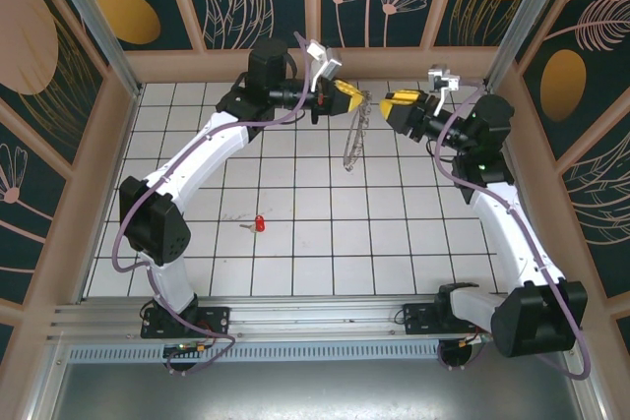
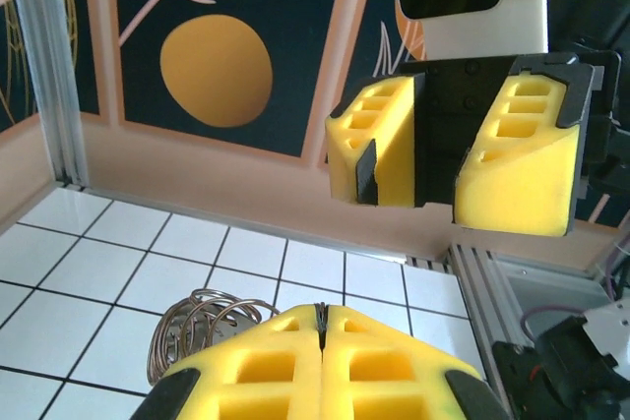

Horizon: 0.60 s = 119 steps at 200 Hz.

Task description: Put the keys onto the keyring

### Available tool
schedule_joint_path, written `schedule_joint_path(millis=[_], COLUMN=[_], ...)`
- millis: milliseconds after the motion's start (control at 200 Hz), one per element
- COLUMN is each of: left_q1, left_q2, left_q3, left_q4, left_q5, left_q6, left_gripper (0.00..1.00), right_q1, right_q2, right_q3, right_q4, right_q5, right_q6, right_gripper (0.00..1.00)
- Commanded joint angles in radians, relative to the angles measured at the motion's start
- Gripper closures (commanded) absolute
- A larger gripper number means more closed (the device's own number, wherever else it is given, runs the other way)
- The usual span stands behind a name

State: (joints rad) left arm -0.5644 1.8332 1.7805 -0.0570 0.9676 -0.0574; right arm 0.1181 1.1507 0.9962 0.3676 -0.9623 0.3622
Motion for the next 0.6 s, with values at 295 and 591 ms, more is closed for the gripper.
schedule_joint_path(millis=[295, 591], left_q1=[0.009, 0.009], left_q2=[-0.018, -0.033], left_q3=[0.027, -0.039], left_q4=[0.043, 0.259], left_q5=[0.133, 0.199], left_q6=[-0.011, -0.182], left_gripper=[1.00, 1.00], right_q1=[-0.006, -0.005], right_q2=[0.065, 0.087], right_q3=[-0.029, -0.062], right_q4=[0.128, 0.281], right_q5=[-0.156, -0.176], right_q6=[0.037, 0.147], right_gripper=[0.68, 0.69])
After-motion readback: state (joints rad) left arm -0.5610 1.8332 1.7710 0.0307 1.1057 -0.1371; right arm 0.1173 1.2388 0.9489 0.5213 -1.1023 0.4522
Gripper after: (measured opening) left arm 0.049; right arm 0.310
